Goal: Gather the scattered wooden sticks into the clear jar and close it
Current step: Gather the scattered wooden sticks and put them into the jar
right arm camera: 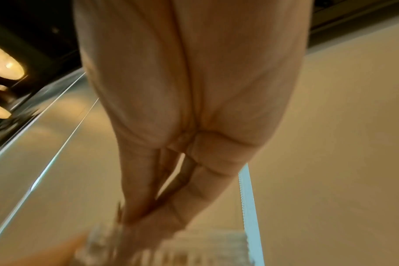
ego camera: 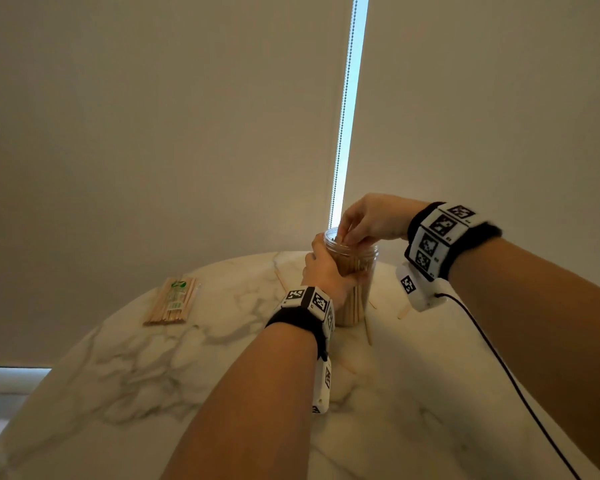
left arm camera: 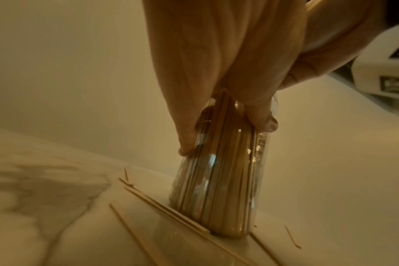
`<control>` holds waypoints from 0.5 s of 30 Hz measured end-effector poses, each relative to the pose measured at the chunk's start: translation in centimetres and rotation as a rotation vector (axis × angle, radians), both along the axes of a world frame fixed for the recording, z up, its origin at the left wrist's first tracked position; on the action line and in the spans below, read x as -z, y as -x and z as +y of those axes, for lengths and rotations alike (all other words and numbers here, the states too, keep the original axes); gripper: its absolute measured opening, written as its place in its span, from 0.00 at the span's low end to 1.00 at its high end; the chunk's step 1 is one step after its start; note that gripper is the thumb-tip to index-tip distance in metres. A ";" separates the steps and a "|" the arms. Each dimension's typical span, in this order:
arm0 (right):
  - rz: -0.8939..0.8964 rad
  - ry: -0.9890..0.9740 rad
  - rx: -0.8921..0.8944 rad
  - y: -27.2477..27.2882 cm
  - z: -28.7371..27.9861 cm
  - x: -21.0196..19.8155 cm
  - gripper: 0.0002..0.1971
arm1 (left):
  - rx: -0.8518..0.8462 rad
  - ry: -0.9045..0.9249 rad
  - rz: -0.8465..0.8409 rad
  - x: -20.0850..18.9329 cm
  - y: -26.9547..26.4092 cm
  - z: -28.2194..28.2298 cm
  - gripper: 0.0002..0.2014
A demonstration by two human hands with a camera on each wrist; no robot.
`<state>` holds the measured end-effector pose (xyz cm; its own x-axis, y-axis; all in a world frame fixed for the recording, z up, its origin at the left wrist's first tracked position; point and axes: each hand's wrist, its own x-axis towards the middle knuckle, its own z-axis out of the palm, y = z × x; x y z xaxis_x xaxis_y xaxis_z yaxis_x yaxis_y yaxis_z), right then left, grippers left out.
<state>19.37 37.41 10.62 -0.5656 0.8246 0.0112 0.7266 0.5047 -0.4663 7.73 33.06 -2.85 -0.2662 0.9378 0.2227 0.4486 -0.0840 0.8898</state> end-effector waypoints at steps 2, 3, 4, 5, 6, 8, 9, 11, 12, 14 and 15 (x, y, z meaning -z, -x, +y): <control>0.007 -0.105 0.029 0.7 0.2 0.7 0.06 | 0.002 0.005 0.001 -0.1 0.0 0.0 0.54; -0.012 -0.144 0.037 1.0 -0.1 0.9 0.07 | 0.000 0.005 0.002 -0.2 0.0 0.0 0.54; -0.043 -0.165 0.041 1.4 -0.3 1.0 0.07 | -0.003 0.007 0.002 -0.2 0.0 -0.1 0.54; -0.034 -0.129 0.055 1.6 -0.5 0.9 0.07 | -0.004 0.008 0.004 -0.2 0.0 -0.1 0.54; 0.014 -0.037 0.075 1.7 -0.6 0.7 0.08 | -0.004 0.009 0.005 -0.2 -0.1 -0.2 0.53; 0.099 0.127 0.078 1.6 -0.9 0.2 0.07 | -0.007 0.014 0.010 -0.3 -0.1 -0.2 0.53; 0.094 0.134 0.056 1.6 -0.9 0.1 0.05 | -0.009 0.019 0.010 -0.3 -0.1 -0.1 0.53; 0.062 0.095 0.047 1.6 -0.7 0.2 0.04 | -0.009 0.022 0.003 -0.4 0.0 0.0 0.53; 0.063 0.083 0.061 1.5 -0.7 0.3 0.04 | -0.007 0.022 -0.003 -0.3 0.1 0.0 0.54; 0.133 0.081 0.080 1.0 -0.6 0.5 0.05 | 0.012 0.011 -0.037 -0.5 0.4 0.0 0.57; 0.194 0.069 0.104 0.5 -0.7 0.4 0.07 | 0.037 0.023 -0.034 -0.8 0.8 -0.1 0.60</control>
